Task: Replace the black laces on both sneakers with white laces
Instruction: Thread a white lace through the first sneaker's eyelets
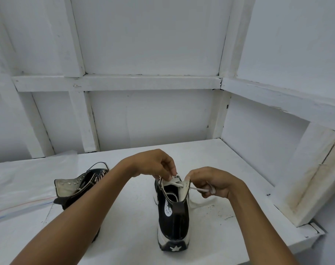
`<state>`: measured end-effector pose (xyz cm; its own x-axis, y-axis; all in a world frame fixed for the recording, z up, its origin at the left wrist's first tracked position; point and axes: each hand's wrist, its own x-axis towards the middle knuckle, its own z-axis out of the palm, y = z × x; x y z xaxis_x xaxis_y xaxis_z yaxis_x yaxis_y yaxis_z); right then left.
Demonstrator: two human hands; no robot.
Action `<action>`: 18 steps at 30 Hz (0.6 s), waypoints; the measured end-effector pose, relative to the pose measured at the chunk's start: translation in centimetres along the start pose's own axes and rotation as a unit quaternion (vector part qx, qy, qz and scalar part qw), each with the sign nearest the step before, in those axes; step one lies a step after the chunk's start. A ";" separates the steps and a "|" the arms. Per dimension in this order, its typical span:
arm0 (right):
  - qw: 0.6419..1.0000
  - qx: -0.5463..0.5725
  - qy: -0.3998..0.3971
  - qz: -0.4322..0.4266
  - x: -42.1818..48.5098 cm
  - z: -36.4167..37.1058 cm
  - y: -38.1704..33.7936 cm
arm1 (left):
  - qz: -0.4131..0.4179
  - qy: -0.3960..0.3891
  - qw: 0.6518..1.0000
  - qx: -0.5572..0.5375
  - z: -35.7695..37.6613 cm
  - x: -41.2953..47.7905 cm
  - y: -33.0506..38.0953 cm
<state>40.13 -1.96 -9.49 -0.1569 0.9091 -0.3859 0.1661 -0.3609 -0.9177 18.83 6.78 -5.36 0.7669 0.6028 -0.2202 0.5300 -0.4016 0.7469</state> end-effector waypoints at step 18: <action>0.991 -0.113 -0.067 -0.024 -0.1 0.3 -0.3 | -0.031 -0.018 0.994 0.104 -0.1 -0.3 0.6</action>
<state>39.83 -1.99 -9.20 -0.2944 0.8833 -0.3649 0.3669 -0.2481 -0.8966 18.93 6.46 -4.76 0.7417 0.6063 -0.2868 0.6363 -0.5010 0.5866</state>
